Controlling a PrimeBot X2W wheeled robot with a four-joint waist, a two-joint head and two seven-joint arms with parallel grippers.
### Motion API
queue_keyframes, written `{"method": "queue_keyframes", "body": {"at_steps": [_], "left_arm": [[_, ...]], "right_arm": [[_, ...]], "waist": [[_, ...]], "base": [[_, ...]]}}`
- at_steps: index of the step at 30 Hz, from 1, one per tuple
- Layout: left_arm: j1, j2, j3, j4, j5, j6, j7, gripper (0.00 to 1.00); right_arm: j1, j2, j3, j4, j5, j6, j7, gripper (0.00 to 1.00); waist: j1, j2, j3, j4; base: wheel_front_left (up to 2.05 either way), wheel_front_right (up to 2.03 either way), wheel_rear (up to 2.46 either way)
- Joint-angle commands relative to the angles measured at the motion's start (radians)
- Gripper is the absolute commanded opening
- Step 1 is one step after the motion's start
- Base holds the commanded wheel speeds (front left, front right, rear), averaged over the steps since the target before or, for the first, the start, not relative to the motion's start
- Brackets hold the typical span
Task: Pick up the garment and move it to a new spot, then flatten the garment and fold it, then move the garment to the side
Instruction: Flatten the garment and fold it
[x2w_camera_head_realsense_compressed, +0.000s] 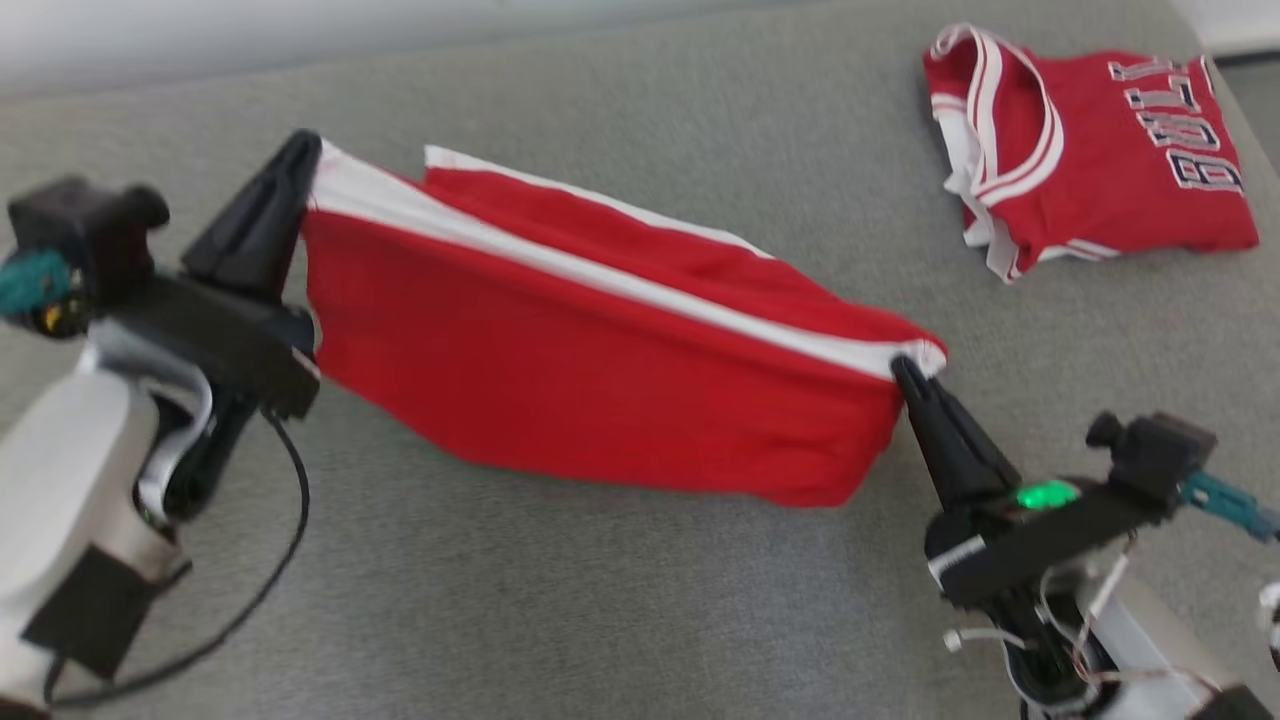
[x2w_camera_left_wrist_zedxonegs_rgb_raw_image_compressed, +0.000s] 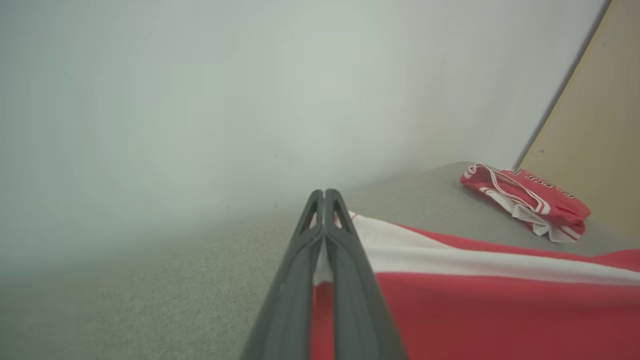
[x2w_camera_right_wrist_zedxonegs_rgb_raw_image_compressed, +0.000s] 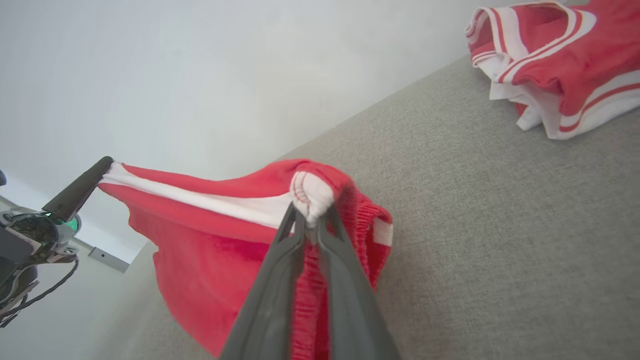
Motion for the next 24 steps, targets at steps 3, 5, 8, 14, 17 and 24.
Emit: {"method": "queue_keyframes", "body": {"at_steps": [3,5,8,14,17,24], "left_arm": [[-0.120,0.011,-0.074,0.097,-0.030,0.003,0.013,0.00],[-0.172,0.011,-0.115,0.143,-0.039,0.003,0.012,0.00],[-0.235,0.007,-0.161,0.217,-0.053,0.003,0.006,0.00],[-0.301,-0.009,-0.233,0.325,-0.077,0.003,-0.014,0.00],[-0.319,-0.021,-0.266,0.362,-0.089,0.003,-0.051,0.46],[-0.286,-0.038,-0.294,0.405,-0.121,0.003,-0.109,1.00]], "right_arm": [[-0.087,0.043,-0.004,0.068,-0.028,-0.003,-0.016,0.00],[-0.125,0.062,0.002,0.097,-0.038,-0.003,-0.023,0.00],[-0.172,0.084,0.021,0.133,-0.062,-0.003,-0.030,0.00],[-0.213,0.109,0.039,0.176,-0.073,-0.003,-0.047,0.00],[-0.222,0.116,0.041,0.196,-0.073,-0.003,-0.059,0.39],[-0.174,0.106,0.011,0.196,-0.075,-0.003,-0.085,1.00]], "waist": [[-0.0003,-0.0002,0.114,-0.085],[-0.0003,-0.0002,0.134,-0.095],[-0.0003,-0.0002,0.157,-0.110],[-0.0003,-0.0002,0.169,-0.127],[-0.0003,-0.0002,0.161,-0.127],[-0.0003,-0.0002,0.094,-0.104]], "base": [[0.00,0.00,0.00],[0.00,0.00,0.00],[0.00,0.00,0.00],[0.00,0.00,0.00],[0.00,0.00,0.00],[0.00,0.00,0.00]]}}
